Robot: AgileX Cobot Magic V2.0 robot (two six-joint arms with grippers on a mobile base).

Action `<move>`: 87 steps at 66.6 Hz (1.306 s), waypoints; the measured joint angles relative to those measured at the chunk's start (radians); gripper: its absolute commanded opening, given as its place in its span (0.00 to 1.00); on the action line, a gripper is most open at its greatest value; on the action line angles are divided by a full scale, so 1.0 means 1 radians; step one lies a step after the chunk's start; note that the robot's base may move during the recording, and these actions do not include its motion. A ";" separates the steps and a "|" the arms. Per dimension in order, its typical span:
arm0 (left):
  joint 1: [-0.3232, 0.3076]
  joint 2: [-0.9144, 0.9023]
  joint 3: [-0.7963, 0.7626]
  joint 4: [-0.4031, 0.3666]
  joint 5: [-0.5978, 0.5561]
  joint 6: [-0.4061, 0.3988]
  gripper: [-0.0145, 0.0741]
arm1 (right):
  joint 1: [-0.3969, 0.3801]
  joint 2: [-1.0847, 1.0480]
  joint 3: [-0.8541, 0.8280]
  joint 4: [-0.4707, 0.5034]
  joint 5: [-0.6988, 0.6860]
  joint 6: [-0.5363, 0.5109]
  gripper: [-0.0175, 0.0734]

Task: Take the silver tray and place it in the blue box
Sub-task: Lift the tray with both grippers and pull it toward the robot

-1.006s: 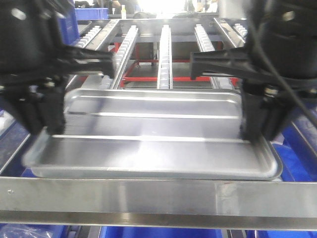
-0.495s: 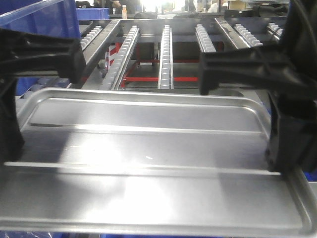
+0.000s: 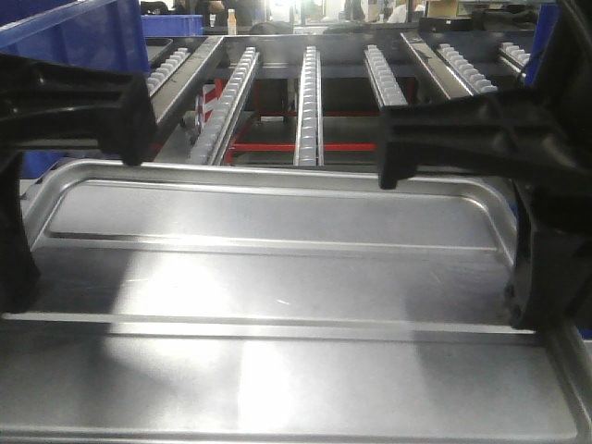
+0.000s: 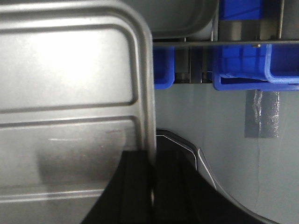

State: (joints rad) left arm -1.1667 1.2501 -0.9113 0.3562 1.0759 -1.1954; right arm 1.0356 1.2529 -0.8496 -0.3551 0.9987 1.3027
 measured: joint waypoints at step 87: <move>-0.001 0.000 0.000 0.043 0.023 -0.057 0.15 | 0.002 0.000 0.000 0.012 -0.024 0.009 0.27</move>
State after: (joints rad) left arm -1.1674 1.2501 -0.9113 0.3989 1.0988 -1.2527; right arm 1.0379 1.2529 -0.8496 -0.3433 0.9742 1.3113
